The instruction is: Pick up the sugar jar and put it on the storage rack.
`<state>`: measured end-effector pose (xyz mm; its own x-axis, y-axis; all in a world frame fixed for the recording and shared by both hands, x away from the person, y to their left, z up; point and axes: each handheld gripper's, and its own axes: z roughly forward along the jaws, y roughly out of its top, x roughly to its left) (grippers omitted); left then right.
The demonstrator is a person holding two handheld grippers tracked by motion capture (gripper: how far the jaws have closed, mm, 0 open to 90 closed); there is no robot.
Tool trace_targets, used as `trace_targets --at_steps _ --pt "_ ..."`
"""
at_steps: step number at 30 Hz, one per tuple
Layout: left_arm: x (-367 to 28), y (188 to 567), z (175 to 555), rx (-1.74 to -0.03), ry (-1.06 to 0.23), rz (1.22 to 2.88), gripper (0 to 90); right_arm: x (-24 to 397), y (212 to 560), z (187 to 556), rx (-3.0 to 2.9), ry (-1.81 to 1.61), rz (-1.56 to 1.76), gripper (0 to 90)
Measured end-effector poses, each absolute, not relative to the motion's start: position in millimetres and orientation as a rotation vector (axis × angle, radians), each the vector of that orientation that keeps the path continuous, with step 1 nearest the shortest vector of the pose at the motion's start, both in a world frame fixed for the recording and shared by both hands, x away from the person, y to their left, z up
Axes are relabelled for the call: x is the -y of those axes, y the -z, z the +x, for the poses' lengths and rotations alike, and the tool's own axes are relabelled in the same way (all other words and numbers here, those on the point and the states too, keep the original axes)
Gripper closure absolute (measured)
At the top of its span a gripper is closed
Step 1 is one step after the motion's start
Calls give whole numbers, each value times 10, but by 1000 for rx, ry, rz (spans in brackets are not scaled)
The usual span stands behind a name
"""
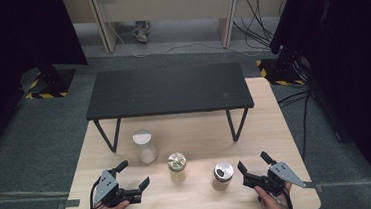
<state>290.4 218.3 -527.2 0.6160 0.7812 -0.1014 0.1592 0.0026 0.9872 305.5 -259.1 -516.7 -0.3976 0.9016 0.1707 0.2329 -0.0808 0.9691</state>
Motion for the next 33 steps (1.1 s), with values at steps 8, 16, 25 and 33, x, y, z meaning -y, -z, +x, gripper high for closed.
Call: trace_targets --at_steps 8,16,25,33 --pt "-2184 5271 2903 -827 -589 1518 0 2590 5168 3056 -1627 -1518 1237 5" --pt "-2182 5275 2913 -833 -594 1515 0 2591 5168 3055 -1625 -1519 1237 5" --pt "-2181 5278 2931 -839 -600 1514 0 2592 5169 3057 -1624 -1520 1239 5" --pt "-2176 5281 2949 -843 -606 1512 0 2594 5170 3058 -1622 -1519 1241 5"
